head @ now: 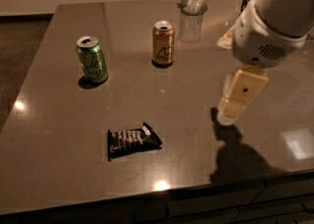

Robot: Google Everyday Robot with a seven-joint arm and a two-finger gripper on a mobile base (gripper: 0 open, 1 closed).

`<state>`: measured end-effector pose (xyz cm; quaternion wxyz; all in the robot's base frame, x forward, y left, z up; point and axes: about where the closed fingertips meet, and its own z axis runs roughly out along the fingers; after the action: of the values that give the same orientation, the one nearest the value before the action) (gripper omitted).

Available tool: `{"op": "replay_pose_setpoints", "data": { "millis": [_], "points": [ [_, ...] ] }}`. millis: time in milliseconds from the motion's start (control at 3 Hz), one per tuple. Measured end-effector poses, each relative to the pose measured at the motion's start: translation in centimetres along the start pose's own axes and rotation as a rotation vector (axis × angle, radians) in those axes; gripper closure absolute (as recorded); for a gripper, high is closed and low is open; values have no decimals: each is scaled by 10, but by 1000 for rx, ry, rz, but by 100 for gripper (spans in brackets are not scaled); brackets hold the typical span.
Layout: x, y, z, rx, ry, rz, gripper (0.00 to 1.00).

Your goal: Move rxbar chocolate near green can

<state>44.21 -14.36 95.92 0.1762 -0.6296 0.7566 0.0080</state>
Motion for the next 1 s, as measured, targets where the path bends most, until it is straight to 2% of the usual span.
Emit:
{"op": "replay_pose_setpoints", "data": {
  "millis": [333, 667, 1000],
  "points": [
    [-34, 23, 24, -27, -38, -43, 0],
    [-73, 55, 62, -81, -63, -86, 0],
    [-96, 67, 87, -118, -81, -103, 0]
  ]
}}
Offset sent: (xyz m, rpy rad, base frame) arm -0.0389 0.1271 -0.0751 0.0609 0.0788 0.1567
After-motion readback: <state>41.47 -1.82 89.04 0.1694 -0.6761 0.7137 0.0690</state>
